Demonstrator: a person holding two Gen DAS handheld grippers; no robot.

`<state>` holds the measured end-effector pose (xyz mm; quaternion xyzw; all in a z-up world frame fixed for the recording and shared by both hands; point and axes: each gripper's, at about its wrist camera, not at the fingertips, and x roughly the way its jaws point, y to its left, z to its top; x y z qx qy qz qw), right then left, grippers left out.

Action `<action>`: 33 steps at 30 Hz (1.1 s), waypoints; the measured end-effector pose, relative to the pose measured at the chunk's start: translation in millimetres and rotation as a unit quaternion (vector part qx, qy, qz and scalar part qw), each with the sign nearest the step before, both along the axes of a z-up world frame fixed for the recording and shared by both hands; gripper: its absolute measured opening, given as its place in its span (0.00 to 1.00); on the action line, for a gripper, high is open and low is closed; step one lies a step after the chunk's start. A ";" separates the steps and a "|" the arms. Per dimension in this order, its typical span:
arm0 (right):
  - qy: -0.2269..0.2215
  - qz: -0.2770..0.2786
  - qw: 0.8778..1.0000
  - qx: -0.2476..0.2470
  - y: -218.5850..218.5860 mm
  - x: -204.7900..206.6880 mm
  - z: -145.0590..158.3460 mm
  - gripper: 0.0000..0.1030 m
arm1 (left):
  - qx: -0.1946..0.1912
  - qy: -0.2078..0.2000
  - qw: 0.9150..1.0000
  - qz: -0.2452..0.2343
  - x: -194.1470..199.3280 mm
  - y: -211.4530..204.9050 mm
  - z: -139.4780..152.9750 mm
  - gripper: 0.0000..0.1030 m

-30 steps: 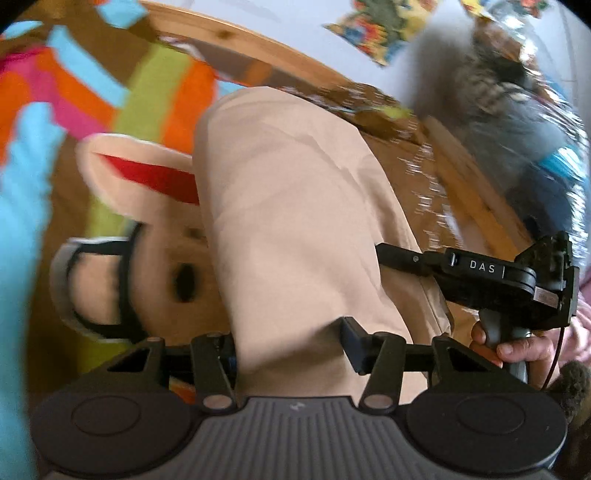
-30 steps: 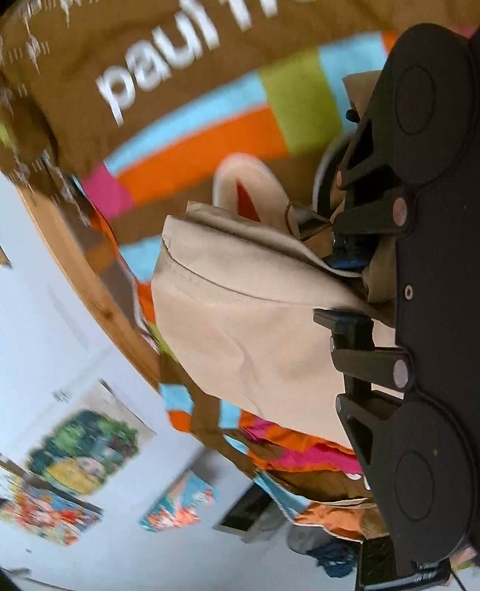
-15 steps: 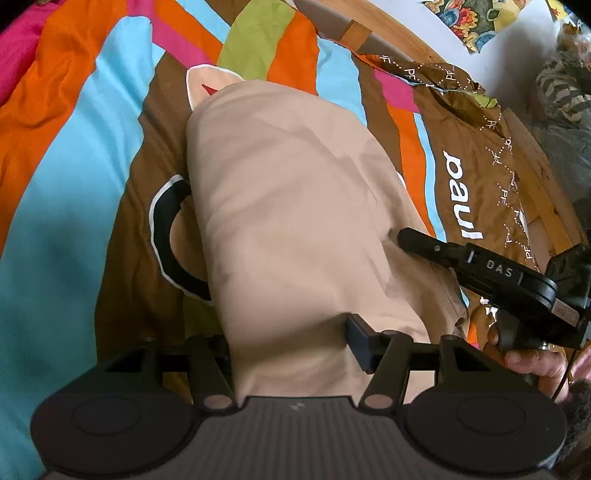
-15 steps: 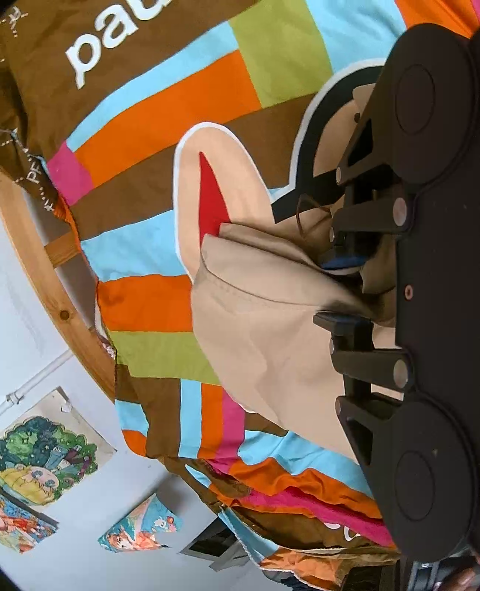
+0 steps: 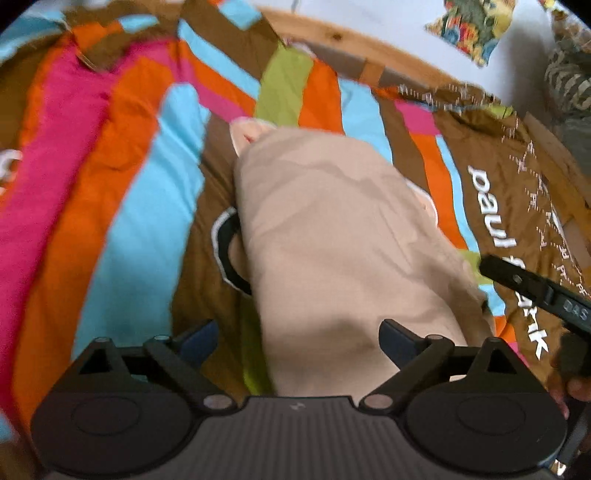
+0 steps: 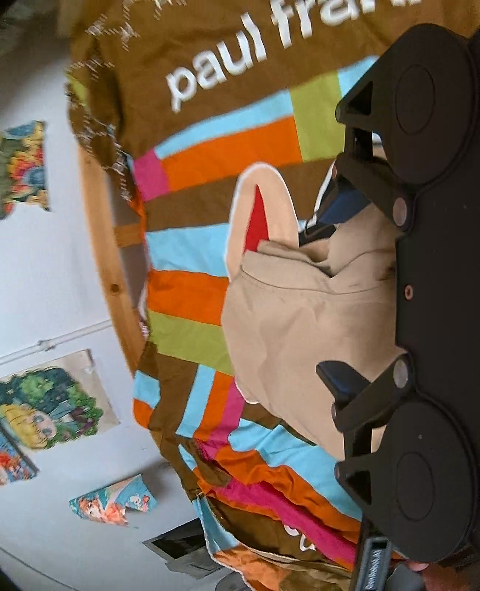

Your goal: Fold large clothes

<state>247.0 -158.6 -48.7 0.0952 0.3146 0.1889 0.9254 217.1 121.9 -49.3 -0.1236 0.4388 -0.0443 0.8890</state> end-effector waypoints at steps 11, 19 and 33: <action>-0.105 -0.011 0.994 -0.024 -37.4 -144.5 55.0 0.99 | 0.030 -0.122 0.991 0.042 -134.6 -29.6 54.6 0.99; -0.123 -0.033 0.992 -0.023 -64.7 -232.8 62.1 0.99 | 0.038 -0.133 0.990 0.022 -210.6 -65.8 61.4 0.99; -0.150 -0.069 0.986 -0.028 -92.7 -303.0 54.4 0.99 | 0.103 -0.145 0.984 0.006 -251.1 -90.9 54.5 0.99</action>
